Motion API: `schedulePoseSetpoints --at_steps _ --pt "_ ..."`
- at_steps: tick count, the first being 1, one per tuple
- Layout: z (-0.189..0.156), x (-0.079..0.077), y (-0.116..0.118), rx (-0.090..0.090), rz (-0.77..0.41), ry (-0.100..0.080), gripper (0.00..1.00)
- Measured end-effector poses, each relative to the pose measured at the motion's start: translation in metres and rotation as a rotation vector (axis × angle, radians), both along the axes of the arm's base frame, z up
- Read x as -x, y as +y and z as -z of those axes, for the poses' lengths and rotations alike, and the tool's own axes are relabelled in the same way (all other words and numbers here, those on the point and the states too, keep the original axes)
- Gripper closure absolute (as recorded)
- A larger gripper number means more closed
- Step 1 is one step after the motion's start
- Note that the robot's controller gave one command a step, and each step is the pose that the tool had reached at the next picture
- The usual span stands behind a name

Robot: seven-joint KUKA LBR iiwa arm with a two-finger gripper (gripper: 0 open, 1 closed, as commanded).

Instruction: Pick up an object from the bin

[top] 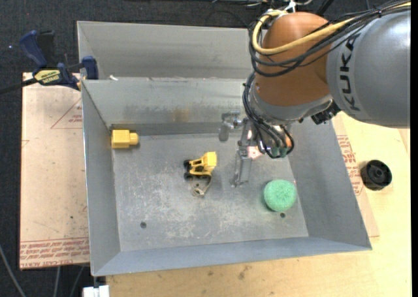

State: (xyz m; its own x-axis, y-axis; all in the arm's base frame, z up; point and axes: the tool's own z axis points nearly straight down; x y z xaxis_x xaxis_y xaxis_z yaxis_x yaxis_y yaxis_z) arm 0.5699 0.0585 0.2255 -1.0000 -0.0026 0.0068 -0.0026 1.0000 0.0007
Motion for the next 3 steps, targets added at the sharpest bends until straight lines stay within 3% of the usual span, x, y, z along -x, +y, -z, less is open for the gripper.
schedulePoseSetpoints --at_steps 1,2,3 --pt "-0.005 -0.001 0.0 -0.001 0.002 -0.008 0.0" --pt "0.051 -0.022 0.0 -0.001 -0.098 -0.013 0.0" --pt "0.077 -0.032 0.003 -0.001 -0.198 -0.004 0.0"
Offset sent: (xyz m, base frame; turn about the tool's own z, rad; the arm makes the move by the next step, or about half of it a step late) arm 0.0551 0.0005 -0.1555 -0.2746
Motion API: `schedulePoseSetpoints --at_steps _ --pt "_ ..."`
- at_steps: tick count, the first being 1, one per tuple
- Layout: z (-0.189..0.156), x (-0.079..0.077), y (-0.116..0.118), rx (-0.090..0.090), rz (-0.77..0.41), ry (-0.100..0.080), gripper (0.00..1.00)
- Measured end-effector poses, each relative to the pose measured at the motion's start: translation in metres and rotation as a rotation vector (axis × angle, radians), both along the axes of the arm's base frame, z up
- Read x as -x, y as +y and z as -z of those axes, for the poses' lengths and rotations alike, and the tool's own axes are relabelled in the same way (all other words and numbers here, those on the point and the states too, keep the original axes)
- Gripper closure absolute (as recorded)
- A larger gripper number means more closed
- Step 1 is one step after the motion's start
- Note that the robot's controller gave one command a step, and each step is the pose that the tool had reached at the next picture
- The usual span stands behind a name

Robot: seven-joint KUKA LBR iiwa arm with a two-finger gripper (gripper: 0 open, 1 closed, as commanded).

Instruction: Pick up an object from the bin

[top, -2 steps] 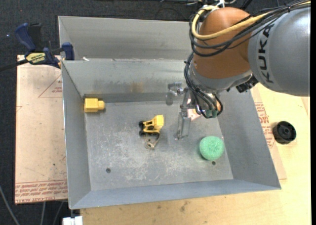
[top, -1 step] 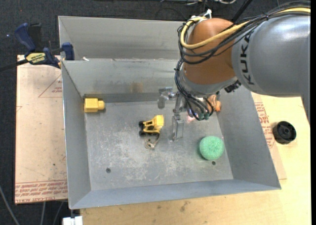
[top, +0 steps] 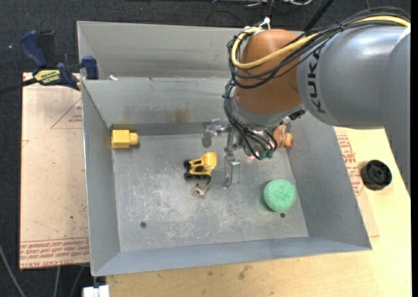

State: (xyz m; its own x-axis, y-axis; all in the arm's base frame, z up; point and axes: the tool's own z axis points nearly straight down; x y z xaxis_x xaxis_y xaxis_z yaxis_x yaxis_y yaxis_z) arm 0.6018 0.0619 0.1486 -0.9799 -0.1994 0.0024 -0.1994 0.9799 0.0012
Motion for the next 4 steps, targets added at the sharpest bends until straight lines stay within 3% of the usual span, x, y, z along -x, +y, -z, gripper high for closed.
schedulePoseSetpoints --at_steps 1,2,3,4 --pt "0.008 -0.007 -0.001 0.0 -0.098 -0.006 0.0" --pt "0.075 -0.015 0.002 0.0 -0.197 -0.008 0.0" --pt "0.077 -0.025 0.005 -0.002 -0.236 -0.01 1.0" --pt "0.077 -0.025 0.005 -0.002 -0.236 -0.01 1.0"
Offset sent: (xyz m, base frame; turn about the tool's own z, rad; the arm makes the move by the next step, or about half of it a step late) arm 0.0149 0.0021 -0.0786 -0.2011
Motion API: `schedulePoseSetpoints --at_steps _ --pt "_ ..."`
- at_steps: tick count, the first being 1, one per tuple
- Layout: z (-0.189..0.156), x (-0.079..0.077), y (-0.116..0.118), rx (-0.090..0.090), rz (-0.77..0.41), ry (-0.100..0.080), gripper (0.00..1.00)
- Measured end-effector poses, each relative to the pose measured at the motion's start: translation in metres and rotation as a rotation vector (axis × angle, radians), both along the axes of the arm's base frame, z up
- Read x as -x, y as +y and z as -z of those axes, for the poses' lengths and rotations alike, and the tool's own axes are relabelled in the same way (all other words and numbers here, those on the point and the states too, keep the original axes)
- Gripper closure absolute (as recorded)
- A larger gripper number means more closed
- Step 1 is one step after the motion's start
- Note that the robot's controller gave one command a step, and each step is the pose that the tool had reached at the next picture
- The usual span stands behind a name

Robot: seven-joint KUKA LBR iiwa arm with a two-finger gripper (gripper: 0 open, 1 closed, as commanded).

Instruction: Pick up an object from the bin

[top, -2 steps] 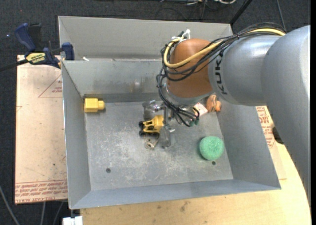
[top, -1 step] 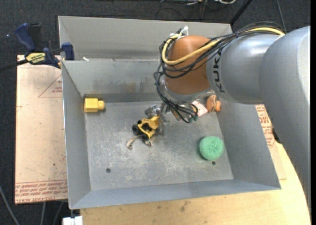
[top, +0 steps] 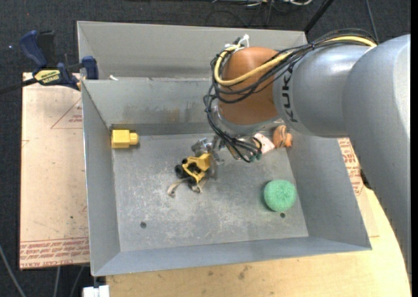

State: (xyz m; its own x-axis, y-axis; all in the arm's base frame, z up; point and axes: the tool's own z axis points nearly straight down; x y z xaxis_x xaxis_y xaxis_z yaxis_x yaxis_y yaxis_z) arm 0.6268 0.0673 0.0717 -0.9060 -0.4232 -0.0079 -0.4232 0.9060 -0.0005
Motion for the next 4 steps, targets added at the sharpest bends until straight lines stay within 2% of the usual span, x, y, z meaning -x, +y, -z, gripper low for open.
schedulePoseSetpoints --at_steps 2,4 --pt "-0.014 0.002 0.0 0.001 0.001 0.008 1.0" --pt "-0.041 0.001 0.001 0.001 0.002 0.003 1.0"
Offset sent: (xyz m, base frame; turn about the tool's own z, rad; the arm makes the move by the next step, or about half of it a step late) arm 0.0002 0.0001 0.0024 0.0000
